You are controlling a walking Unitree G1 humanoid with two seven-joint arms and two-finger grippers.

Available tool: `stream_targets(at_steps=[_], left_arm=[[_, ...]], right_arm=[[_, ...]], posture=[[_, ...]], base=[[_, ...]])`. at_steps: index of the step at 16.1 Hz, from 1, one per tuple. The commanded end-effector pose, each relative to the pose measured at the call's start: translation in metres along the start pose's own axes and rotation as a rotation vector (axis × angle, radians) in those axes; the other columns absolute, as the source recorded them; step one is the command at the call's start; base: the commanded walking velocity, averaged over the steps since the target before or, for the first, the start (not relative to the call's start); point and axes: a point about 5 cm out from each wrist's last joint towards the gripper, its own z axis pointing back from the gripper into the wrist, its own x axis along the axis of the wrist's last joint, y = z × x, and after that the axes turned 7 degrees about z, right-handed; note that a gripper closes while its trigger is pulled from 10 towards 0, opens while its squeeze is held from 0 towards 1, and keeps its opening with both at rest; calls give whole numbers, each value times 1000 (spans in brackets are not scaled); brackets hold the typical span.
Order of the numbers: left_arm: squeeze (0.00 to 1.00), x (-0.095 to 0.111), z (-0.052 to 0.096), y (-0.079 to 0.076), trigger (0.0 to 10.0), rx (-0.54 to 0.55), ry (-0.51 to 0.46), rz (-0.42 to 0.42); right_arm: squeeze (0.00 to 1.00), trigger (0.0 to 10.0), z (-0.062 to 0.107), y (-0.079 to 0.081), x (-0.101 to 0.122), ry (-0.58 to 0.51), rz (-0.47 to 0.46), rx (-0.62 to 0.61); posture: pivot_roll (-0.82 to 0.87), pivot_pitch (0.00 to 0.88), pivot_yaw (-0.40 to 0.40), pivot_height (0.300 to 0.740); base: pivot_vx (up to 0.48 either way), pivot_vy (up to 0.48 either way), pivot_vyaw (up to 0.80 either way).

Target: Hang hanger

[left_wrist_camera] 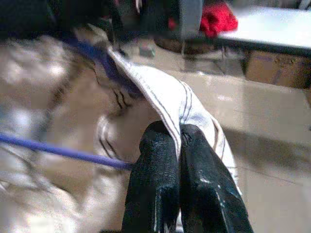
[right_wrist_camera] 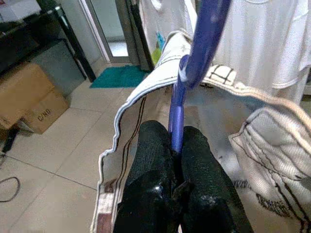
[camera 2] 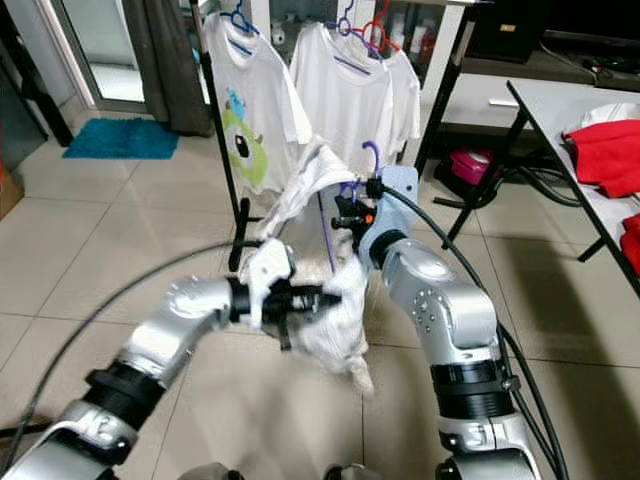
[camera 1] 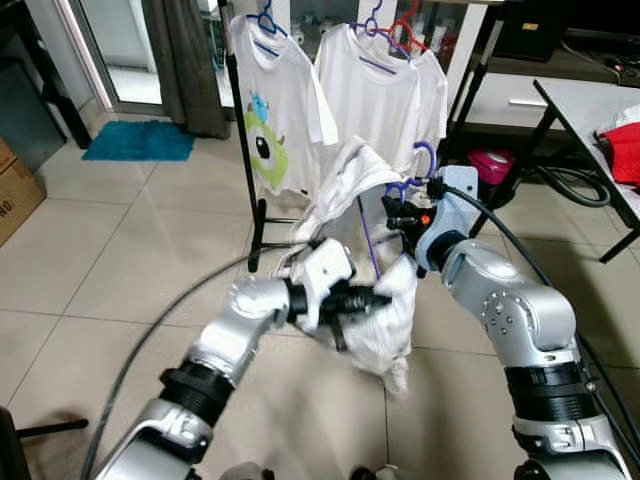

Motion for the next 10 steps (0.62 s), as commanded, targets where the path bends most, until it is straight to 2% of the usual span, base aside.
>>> stream_targets(at_steps=[1,3,4,6,7,10], left_arm=[[0,16,4,-1,0,-4,-73,-22],[0,15,3,-3,0,-16,-50,-35],[0,9,2,-1,0,17,-8,-62],[0,10,1,2,0,69,-6,-73],[0,15,3,3,0,86,-23,-93],[0,34,7,2,0,62,-127,-82]], right_arm=[[0,0,0,0,3,-8,51,6],[0,0,-1,3,2,-5,58,13],[0,0,-2,5,3,-10,67,21],[0,0,-2,5,3,-8,78,23],[0,0,-1,4,1,-4,88,23],[0,0,1,2,-5,15,133,18]], posture=[[-77,27,-28,740],[-73,22,-28,740],[-73,22,-28,740],[-75,22,-27,740],[-77,18,-26,740],[-77,11,-23,740]], base=[[0,0,0],[0,0,0],[0,0,0],[0,0,0],[0,0,0],[0,0,0]])
